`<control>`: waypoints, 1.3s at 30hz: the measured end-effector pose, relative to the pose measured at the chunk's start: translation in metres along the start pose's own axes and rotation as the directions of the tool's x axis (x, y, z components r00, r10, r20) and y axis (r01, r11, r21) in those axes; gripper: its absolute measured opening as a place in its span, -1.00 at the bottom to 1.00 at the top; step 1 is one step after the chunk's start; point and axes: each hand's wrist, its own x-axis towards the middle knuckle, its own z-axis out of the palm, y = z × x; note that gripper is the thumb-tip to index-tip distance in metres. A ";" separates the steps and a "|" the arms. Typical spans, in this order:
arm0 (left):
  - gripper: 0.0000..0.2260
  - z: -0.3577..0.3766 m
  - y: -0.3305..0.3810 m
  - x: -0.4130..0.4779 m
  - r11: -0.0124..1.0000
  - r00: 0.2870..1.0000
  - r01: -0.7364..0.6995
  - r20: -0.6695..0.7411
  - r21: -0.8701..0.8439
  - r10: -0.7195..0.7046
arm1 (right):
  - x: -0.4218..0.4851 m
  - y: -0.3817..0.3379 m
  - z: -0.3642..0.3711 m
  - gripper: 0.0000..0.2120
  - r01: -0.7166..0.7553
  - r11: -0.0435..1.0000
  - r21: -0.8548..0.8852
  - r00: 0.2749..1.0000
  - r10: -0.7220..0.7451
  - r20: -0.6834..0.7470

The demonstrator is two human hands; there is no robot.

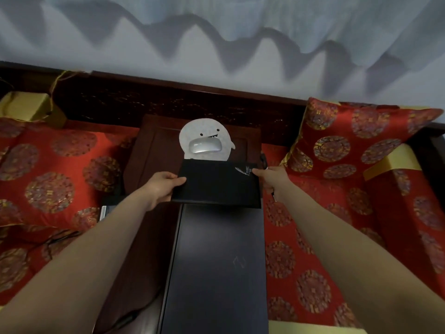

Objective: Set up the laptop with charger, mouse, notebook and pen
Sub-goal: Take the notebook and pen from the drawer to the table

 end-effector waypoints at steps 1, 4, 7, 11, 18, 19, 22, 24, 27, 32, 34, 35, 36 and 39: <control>-0.82 0.000 0.002 0.012 0.999 1.000 0.015 0.008 0.032 -0.015 | 0.010 0.001 0.003 -0.60 -0.030 0.999 -0.026 1.000 0.029 -0.009; -0.82 0.003 0.006 0.042 0.998 1.000 0.012 -0.014 0.064 -0.011 | 0.038 0.000 0.014 -0.68 -0.071 0.994 -0.084 0.997 0.071 -0.009; -0.82 0.006 0.009 0.063 0.992 0.998 -0.007 -0.058 0.124 0.015 | 0.062 -0.001 0.023 -0.74 -0.068 0.988 -0.138 0.998 0.069 0.003; -0.81 0.007 0.006 0.088 0.962 0.990 -0.030 -0.125 0.273 0.066 | 0.087 -0.001 0.035 -0.81 -0.040 0.975 -0.219 0.999 0.041 0.000; -0.81 0.013 0.002 0.104 0.901 0.975 -0.115 -0.126 0.419 0.183 | 0.108 -0.001 0.037 -0.78 0.011 0.956 -0.294 0.997 -0.032 -0.069; -0.80 0.014 0.002 0.106 0.889 0.973 -0.128 -0.119 0.439 0.199 | 0.110 -0.001 0.038 -0.77 0.022 0.954 -0.297 0.996 -0.049 -0.081; -0.79 0.016 0.006 0.107 0.844 0.970 -0.154 -0.083 0.514 0.228 | 0.111 0.001 0.039 -0.81 0.054 0.935 -0.350 0.992 -0.091 -0.090; -0.78 0.016 0.009 0.109 0.806 0.971 -0.161 -0.055 0.569 0.233 | 0.111 0.004 0.039 -0.75 0.060 0.915 -0.400 0.993 -0.095 -0.066; -0.71 0.018 0.011 0.111 0.741 0.972 -0.166 -0.018 0.650 0.234 | 0.109 0.010 0.041 -0.76 0.110 0.848 -0.518 0.987 -0.155 -0.044; -0.70 0.019 0.014 0.109 0.580 0.969 -0.153 0.006 0.800 0.248 | 0.106 0.010 0.042 -0.69 0.176 0.760 -0.626 0.968 -0.250 -0.030; -0.71 0.018 0.014 0.107 0.541 0.962 -0.134 -0.023 0.831 0.274 | 0.105 0.010 0.042 -0.70 0.173 0.735 -0.656 0.965 -0.260 -0.037; -0.70 0.017 0.013 0.105 0.536 0.954 -0.124 -0.048 0.835 0.295 | 0.104 0.009 0.043 -0.69 0.165 0.718 -0.676 0.965 -0.259 -0.040; -0.69 0.017 0.012 0.103 0.543 0.943 -0.126 -0.069 0.830 0.325 | 0.102 0.009 0.042 -0.68 0.159 0.697 -0.699 0.964 -0.262 -0.042; -0.64 0.017 0.007 0.103 0.588 0.909 -0.232 -0.044 0.775 0.415 | 0.094 0.010 0.045 -0.60 0.249 0.633 -0.733 0.923 -0.384 -0.018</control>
